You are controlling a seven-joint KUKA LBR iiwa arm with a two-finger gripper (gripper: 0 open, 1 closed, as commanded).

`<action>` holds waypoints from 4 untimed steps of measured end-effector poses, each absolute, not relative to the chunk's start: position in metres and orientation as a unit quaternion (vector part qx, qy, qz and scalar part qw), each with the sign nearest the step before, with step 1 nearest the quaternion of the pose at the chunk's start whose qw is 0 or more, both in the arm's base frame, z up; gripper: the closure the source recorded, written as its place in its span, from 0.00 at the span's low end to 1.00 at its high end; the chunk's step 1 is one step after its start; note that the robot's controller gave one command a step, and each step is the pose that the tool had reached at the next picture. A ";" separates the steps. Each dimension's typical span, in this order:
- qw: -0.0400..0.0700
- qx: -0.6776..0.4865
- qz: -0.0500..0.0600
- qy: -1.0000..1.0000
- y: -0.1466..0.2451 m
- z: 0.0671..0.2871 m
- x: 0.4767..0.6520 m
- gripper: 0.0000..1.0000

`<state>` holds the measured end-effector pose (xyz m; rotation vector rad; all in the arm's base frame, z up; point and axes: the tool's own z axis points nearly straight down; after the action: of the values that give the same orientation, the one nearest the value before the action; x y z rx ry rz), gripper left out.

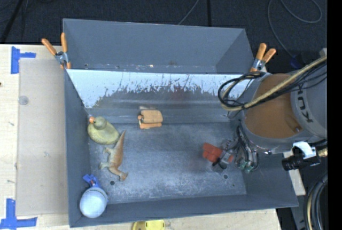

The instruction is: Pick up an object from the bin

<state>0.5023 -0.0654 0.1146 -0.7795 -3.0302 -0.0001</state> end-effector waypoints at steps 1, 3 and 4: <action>0.003 -0.249 0.000 -0.969 -0.066 0.133 0.504 1.00; 0.005 -0.248 0.000 -0.969 -0.066 0.156 0.503 1.00; 0.005 -0.248 -0.001 -0.969 -0.066 0.163 0.504 1.00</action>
Offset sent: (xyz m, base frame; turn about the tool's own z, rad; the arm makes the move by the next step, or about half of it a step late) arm 0.0000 0.0000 0.0673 0.0000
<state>0.5037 -0.0655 0.1632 -0.7755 -3.0348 -0.0018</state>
